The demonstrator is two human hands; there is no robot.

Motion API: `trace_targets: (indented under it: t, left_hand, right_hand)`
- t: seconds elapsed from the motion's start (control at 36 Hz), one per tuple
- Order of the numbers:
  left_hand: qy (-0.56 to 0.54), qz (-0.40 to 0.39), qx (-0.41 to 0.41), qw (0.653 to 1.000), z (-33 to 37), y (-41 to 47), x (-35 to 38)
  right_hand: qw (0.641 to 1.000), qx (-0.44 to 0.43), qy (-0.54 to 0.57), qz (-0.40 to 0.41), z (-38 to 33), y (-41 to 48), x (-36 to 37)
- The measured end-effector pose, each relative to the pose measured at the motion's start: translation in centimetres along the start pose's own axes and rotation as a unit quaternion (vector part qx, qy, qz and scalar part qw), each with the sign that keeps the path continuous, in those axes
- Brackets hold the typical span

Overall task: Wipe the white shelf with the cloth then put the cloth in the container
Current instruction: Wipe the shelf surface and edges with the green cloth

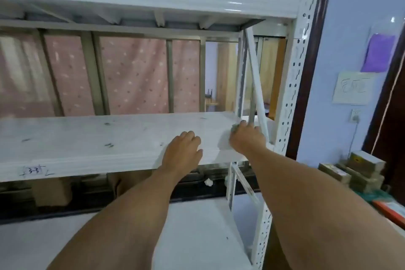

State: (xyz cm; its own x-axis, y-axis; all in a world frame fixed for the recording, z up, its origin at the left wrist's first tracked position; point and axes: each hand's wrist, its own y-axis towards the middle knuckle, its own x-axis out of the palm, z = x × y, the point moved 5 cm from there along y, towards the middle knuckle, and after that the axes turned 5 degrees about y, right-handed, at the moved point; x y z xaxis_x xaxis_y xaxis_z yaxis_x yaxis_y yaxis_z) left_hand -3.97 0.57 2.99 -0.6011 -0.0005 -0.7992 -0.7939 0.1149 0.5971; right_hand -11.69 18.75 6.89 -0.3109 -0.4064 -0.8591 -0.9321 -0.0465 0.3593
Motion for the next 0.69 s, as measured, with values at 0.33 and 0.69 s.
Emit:
trace_targets:
  t: [0.33,0.69]
  left_hand:
    - [0.024,0.079,-0.090,0.993,-1.7,-0.8,1.2]
    - [0.039,0.093,-0.096,0.990,-3.6,-3.8,0.2]
  right_hand:
    - [0.998,-0.025,-0.025,-0.045,1.3,7.4,1.8]
    - [0.983,-0.079,-0.139,-0.086,3.4,7.8,1.5]
